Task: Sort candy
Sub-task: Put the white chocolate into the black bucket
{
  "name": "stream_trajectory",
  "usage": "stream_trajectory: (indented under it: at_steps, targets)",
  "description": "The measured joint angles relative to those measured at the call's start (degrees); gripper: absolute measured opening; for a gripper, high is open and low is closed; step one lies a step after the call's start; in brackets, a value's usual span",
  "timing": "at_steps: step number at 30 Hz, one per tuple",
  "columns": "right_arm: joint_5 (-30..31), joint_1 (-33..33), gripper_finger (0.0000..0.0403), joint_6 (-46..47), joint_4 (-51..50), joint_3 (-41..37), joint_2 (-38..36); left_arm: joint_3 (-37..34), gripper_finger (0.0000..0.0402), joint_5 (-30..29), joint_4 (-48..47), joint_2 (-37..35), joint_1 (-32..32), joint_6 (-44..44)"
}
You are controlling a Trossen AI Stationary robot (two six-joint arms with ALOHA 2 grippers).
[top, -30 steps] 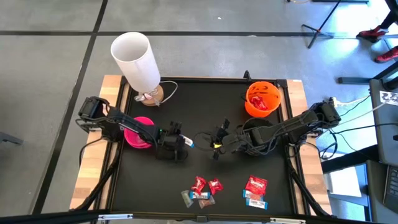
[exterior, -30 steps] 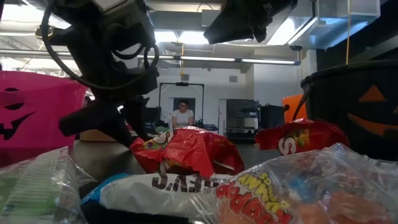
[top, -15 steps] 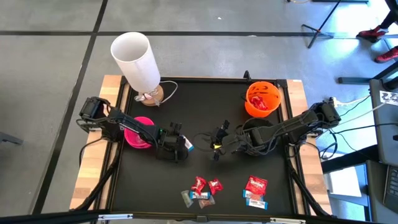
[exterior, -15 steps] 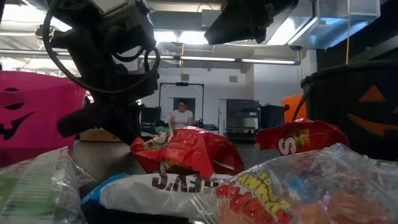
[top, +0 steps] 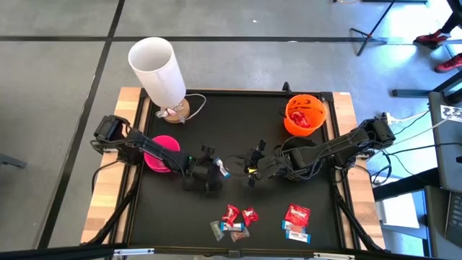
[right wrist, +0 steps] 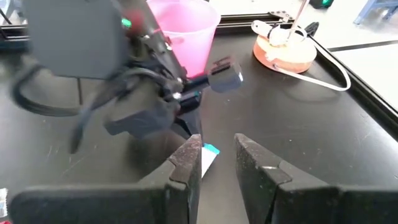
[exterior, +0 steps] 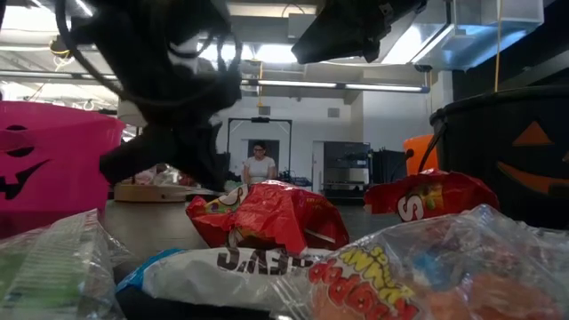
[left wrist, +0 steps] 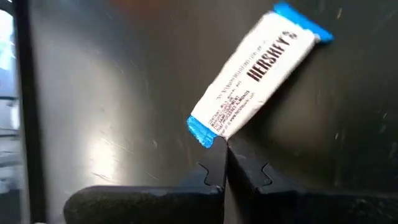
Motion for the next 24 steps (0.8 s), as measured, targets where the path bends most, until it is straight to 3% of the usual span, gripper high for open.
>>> stream_trajectory:
  at_steps: [17,24]
  targets:
    - [-5.71,-0.02,0.0094,5.03,-1.55,-0.02,0.89,13.86,0.0000,-13.90,-11.69,-0.20,-8.06,1.69]
    - [-8.97,0.00,0.0165,5.42,-1.38,-0.04,5.59,14.78,0.0000,-14.06,-12.09,-0.26,-7.96,2.15]
